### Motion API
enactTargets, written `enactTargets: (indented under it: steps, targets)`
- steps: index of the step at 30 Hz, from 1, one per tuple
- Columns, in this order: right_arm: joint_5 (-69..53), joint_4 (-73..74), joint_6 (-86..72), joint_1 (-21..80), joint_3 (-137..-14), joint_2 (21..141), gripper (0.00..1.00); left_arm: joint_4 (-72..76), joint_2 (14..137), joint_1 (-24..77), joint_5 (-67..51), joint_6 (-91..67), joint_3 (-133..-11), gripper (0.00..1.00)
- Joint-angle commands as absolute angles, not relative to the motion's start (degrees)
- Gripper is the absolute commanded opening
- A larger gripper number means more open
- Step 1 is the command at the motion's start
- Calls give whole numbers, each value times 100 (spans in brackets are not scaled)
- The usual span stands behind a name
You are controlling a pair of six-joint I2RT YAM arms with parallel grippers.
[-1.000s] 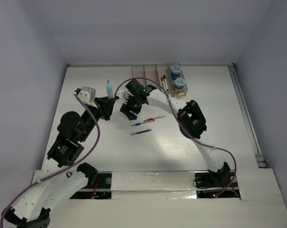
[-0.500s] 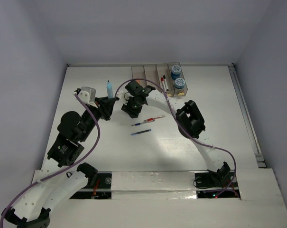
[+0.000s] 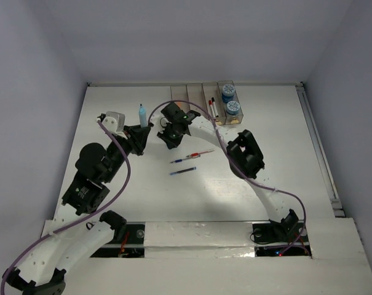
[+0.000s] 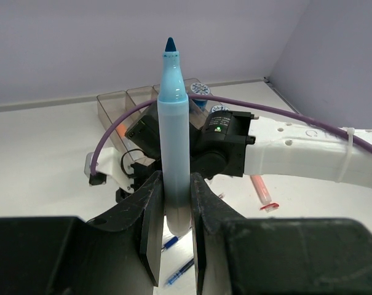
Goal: Sort the stationery into containers
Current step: Close the pen cap on the pen.
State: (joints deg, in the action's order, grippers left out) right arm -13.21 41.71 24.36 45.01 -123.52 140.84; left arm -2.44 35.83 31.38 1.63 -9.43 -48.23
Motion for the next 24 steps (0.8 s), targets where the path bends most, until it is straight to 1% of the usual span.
enactTargets:
  steps: [1, 6, 8, 9, 10, 11, 13, 14, 17, 18, 21, 24]
  targets:
    - [-1169, 3754, 2286, 4526, -12226, 14283, 0, 18, 3603, 3094, 97, -914, -4799, 0]
    - [-914, 2727, 1742, 4526, -11971, 13879, 0, 9, 3665, 3094, 123, -896, -4790, 0]
    - [-835, 2349, 1243, 4526, -11796, 13362, 0, 17, 3691, 3094, 114, -879, -4781, 0]
    - [-774, 1903, 1048, 4526, -11664, 13124, 0, 18, 3700, 3094, 79, -862, -4781, 0]
    - [-678, 1637, 846, 4526, -11298, 12870, 0, 35, 3691, 3094, 27, -844, -4764, 0]
    - [-398, 1382, 487, 4526, -11085, 12293, 0, 61, 3691, 3094, -78, -818, -4746, 0]
    - [-133, 670, 186, 4526, -10428, 11710, 0, 105, 3683, 3094, -219, -800, -4729, 0]
    - [199, 468, -50, 4526, -10232, 11168, 0, 123, 3683, 3094, -237, -800, -4720, 0]
    - [753, -244, -622, 4526, -9566, 10453, 0, 167, 3726, 3094, -316, -809, -4685, 0]
    - [799, -533, -728, 4526, -9432, 10041, 0, 158, 3744, 3094, -316, -817, -4693, 0]
    - [826, -1017, -1220, 4526, -9028, 9451, 0, 149, 3823, 3094, -264, -817, -4702, 0]
    - [459, -1667, -1914, 4526, -8659, 9150, 0, 149, 3841, 3094, -246, -817, -4693, 0]
